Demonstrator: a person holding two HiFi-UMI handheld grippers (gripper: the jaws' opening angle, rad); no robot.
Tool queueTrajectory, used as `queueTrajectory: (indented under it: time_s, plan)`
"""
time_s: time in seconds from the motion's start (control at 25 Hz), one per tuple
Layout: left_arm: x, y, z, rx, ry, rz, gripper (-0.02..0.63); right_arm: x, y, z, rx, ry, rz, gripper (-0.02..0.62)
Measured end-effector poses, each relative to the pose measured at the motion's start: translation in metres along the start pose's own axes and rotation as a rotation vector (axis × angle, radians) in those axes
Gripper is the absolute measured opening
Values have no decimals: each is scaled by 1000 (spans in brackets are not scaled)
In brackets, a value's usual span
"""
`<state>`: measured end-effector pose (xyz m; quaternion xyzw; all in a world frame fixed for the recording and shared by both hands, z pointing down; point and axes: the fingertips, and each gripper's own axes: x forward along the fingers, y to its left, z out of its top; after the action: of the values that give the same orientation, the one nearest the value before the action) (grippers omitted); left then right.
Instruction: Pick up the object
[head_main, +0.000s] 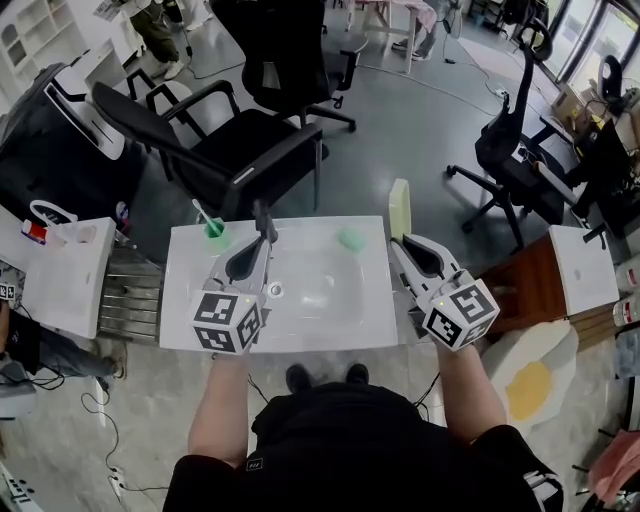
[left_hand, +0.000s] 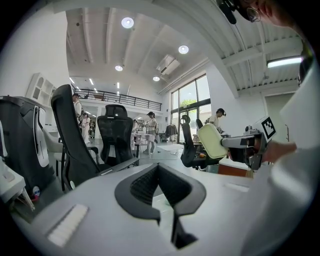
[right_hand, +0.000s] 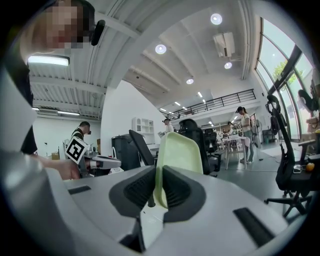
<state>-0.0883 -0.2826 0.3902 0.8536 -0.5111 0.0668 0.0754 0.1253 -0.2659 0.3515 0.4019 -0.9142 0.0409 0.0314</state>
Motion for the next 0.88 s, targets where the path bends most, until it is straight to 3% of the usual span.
queueTrajectory:
  time_s: [0.88]
  plan:
    - [4,-2,-6,-18,16,4,11,4,-3,-7,0,14,24,51]
